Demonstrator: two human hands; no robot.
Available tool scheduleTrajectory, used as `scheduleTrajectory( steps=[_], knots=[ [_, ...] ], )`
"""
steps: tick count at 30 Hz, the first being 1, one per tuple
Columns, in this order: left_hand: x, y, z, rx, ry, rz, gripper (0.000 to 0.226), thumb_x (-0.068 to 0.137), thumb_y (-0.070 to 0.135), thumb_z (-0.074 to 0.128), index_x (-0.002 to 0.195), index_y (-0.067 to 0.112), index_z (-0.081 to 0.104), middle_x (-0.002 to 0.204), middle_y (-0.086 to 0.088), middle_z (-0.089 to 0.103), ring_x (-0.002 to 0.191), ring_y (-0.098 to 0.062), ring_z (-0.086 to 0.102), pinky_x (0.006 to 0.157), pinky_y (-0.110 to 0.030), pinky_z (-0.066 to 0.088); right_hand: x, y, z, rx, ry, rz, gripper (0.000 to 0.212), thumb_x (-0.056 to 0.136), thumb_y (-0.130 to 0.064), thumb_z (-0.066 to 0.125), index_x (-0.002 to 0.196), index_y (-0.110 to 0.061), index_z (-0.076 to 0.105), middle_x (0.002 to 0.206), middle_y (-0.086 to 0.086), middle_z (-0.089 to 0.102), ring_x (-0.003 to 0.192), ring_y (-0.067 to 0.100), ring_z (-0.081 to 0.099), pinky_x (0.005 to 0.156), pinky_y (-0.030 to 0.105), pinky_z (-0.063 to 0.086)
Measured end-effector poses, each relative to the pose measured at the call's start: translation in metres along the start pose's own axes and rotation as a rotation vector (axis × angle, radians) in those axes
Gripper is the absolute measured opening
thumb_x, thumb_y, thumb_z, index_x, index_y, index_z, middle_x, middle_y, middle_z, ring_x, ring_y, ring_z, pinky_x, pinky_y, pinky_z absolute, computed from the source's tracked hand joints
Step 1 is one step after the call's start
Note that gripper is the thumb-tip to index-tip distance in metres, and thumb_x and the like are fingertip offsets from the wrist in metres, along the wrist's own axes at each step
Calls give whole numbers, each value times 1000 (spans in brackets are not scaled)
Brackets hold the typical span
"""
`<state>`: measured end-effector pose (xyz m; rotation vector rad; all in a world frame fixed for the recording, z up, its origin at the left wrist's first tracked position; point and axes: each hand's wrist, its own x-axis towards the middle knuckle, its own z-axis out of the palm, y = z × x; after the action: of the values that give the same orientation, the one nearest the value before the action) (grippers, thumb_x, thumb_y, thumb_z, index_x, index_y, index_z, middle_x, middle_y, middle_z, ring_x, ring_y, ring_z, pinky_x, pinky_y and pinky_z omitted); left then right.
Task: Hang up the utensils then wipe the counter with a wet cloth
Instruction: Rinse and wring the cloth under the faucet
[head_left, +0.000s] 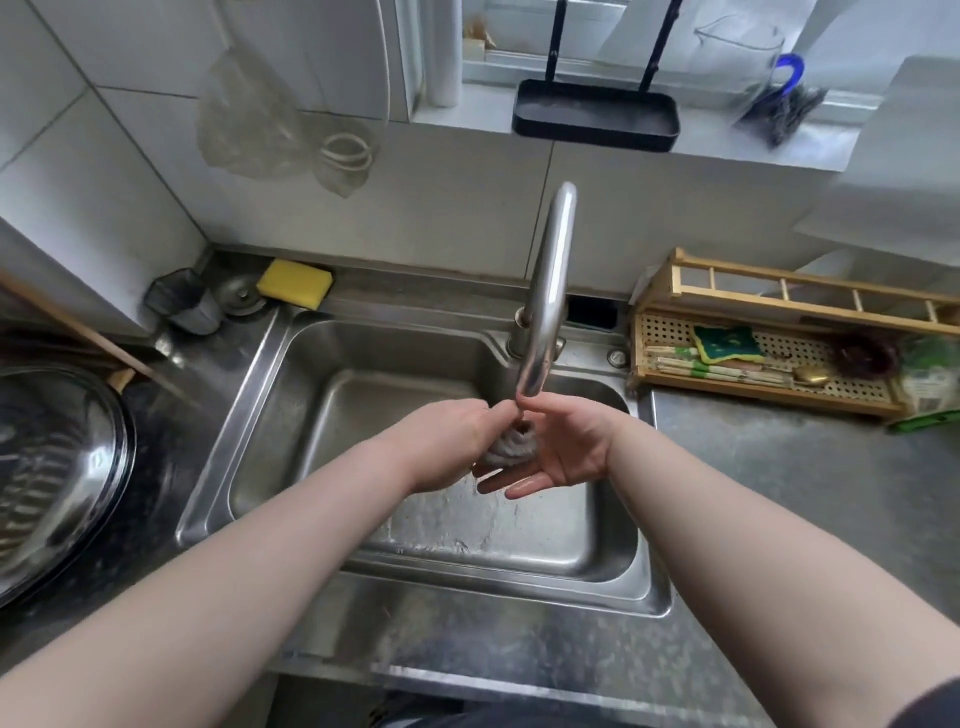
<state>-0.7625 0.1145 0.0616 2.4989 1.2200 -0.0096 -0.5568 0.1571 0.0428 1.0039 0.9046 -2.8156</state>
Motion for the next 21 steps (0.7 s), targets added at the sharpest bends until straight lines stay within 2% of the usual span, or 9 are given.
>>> scheduleTrajectory(
  steps=[2, 4, 8, 10, 11, 13, 16, 18, 21],
  knots=[
    [-1, 1, -9, 3, 5, 63, 33, 85, 42, 21, 106, 21, 36, 93, -8, 61, 84, -32, 61, 72, -44, 50, -1, -3, 2, -12, -51, 24, 80, 72, -55, 82, 131, -7, 61, 136, 26, 56, 123, 41, 60, 95, 41, 57],
    [-5, 0, -12, -38, 43, 135, 45, 86, 43, 17, 106, 13, 44, 95, -9, 63, 83, -30, 61, 73, -44, 50, 0, -4, 6, -50, -101, 33, 82, 73, -51, 84, 136, -5, 57, 138, 22, 57, 120, 35, 64, 91, 39, 59],
    [-11, -10, -11, -36, 323, 310, 38, 94, 24, 44, 121, 0, 56, 127, -21, 59, 107, -36, 63, 88, -44, 55, 8, -6, 13, -190, -196, 53, 76, 83, -43, 77, 144, -8, 48, 144, 22, 52, 125, 36, 59, 88, 41, 60],
    [-8, -17, -6, 36, 460, 378, 40, 96, 19, 52, 130, -2, 58, 133, -23, 58, 115, -38, 60, 98, -45, 51, 14, -7, 24, -213, -161, 87, 62, 84, -32, 76, 136, -7, 53, 131, 18, 62, 117, 35, 64, 83, 40, 61],
    [-7, -20, -5, 33, 454, 378, 44, 95, 21, 54, 133, -1, 56, 133, -22, 59, 117, -38, 59, 100, -45, 50, 19, -7, 30, -220, -106, 97, 49, 85, -23, 72, 129, -6, 56, 119, 15, 68, 109, 32, 69, 77, 38, 62],
    [-7, -25, -6, -33, 294, 286, 54, 89, 26, 57, 140, 8, 50, 132, -16, 61, 115, -33, 61, 96, -42, 52, 28, -8, 42, -219, 72, 113, 23, 87, -8, 62, 110, -6, 60, 90, 8, 72, 82, 20, 73, 62, 29, 60],
    [-7, -32, -1, -1, 26, 65, 55, 83, 23, 65, 135, 21, 50, 119, -3, 68, 106, -25, 65, 85, -38, 53, 40, -8, 49, -321, 261, 176, 16, 88, -2, 60, 103, -7, 57, 69, 4, 60, 53, 10, 57, 41, 18, 42],
    [-5, -30, 0, 81, -111, -90, 39, 85, 28, 62, 123, 22, 56, 110, 0, 69, 103, -25, 65, 80, -37, 53, 46, -8, 50, -520, 430, 197, 17, 87, -3, 62, 104, -3, 59, 68, 7, 54, 49, 13, 49, 41, 18, 35],
    [2, -27, 9, 64, -193, -262, 25, 86, 32, 57, 106, 18, 65, 98, -3, 70, 93, -28, 67, 69, -33, 50, 58, -11, 59, -1091, 656, 194, 23, 84, -13, 67, 103, 0, 69, 72, 8, 60, 53, 19, 54, 46, 25, 44]
  ],
)
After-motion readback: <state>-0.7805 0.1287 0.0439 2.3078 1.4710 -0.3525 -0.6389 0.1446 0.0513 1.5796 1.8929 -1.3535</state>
